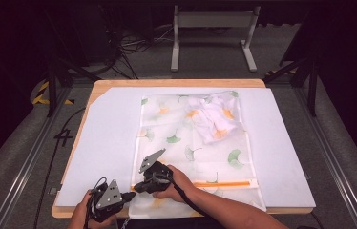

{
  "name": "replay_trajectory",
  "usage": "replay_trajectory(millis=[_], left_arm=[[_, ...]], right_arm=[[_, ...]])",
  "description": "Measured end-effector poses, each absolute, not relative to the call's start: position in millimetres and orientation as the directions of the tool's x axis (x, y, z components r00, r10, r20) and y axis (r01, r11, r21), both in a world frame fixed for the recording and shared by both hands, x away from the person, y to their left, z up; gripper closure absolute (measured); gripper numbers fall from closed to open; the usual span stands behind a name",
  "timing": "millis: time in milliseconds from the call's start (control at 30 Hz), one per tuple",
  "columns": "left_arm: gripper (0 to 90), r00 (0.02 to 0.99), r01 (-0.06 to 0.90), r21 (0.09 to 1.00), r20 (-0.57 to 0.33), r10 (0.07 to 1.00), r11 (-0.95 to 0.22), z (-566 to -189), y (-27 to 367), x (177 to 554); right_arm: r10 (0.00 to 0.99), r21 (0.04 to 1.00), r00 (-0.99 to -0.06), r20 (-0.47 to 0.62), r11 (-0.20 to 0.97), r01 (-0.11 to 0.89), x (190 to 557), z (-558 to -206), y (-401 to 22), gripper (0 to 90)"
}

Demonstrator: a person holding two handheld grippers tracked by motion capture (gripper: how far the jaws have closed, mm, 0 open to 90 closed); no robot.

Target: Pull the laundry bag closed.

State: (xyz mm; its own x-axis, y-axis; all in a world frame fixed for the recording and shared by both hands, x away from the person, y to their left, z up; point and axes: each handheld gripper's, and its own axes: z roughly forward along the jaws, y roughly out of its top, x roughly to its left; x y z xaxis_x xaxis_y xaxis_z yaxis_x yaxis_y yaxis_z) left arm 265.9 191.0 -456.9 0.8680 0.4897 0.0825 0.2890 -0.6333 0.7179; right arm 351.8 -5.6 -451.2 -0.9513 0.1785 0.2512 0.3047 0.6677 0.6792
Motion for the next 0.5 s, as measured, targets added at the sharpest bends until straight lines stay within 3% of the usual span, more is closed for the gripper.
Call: replay_trajectory(millis=[500], left_arm=[[90.0, 0.869, 0.285, 0.717, 0.087, 0.487, -0.637, -457.0, 191.1, 265.9]], right_arm=[[0.227, 0.705, -0.957, 0.181, 0.648, 0.287, 342.7, -449.6, -8.4, 90.0]])
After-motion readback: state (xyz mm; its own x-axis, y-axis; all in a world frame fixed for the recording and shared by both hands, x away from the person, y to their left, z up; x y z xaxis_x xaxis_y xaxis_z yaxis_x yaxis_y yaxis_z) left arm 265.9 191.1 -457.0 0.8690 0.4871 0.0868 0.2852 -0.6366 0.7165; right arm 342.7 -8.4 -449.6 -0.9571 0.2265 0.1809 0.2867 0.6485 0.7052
